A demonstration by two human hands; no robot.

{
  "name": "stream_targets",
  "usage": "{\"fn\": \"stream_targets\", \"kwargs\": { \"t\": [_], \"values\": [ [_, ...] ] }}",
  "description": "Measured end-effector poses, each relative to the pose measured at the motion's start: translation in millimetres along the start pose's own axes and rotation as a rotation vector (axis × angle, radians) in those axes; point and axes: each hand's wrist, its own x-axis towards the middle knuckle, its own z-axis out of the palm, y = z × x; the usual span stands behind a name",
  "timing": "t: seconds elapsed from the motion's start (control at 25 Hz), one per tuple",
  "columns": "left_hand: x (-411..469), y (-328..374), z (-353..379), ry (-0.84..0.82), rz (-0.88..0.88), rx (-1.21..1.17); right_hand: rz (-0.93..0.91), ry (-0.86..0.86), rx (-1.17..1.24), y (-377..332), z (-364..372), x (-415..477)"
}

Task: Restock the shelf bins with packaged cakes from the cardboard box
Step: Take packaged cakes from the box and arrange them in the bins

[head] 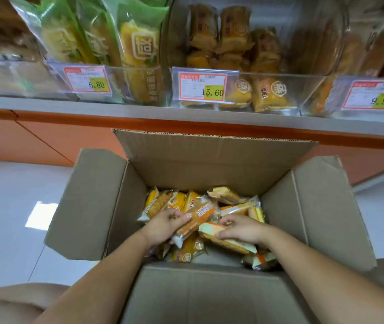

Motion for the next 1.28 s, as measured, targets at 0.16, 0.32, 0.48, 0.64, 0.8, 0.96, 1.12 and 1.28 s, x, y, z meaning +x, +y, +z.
{"fn": "stream_targets", "kwargs": {
  "t": [0.16, 0.32, 0.48, 0.64, 0.8, 0.96, 1.12, 1.28],
  "values": [
    [-16, 13, -5, -0.007, -0.024, -0.254, 0.053, -0.073, 0.954, -4, -11, -33],
    [-31, 26, 8, -0.096, -0.033, -0.442, -0.044, -0.091, 1.241, -6, -15, -57],
    [-38, 40, 20, -0.111, 0.008, -0.484, -0.102, -0.063, 1.283, -7, -12, -78],
    [-50, 55, 23, -0.046, 0.131, -0.373, -0.221, -0.022, 1.293, -11, -19, -89],
    [-61, 87, 18, 0.097, 0.343, -0.206, -0.258, 0.101, 1.167, -31, -44, -115],
    [-71, 140, 0, 0.186, 0.563, 0.130, -0.533, 0.345, 1.041, -59, -112, -179],
    [-91, 213, -8, 0.259, 0.772, 0.441, -0.838, 0.862, 0.824, -75, -218, -256],
    [-104, 272, 6, 0.310, 0.948, 0.561, -0.667, 1.145, 0.527, -61, -288, -257]
  ]
}}
